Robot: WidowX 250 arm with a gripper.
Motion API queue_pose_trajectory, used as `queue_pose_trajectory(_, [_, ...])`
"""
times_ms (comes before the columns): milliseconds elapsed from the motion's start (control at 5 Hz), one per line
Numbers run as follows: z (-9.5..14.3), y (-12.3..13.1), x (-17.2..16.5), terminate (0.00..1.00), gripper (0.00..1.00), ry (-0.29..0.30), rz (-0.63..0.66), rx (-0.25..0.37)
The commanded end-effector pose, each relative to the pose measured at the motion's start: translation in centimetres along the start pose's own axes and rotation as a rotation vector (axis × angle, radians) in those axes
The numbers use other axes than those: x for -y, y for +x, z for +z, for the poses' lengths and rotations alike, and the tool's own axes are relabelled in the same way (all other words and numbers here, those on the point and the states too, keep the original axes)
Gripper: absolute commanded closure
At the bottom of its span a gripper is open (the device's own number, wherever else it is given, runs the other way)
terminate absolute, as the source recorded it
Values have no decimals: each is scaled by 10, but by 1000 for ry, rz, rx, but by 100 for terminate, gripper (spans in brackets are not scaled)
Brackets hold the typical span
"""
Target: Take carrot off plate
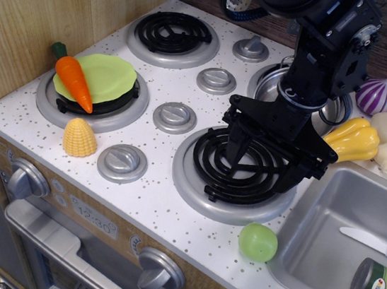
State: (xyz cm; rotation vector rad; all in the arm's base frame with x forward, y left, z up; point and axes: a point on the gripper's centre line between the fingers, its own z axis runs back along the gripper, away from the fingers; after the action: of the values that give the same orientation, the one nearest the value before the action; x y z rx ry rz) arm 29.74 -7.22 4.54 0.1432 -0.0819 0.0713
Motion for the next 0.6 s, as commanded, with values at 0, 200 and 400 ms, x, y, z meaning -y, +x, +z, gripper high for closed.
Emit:
queue_pose_trajectory(0, [0,0,0,0,0,0,0,0])
queue_pose_trajectory(200, [15,5,-35,0,0,88,160,-29])
queue_pose_trajectory(400, [31,11,-82,0,0,210,332,-74])
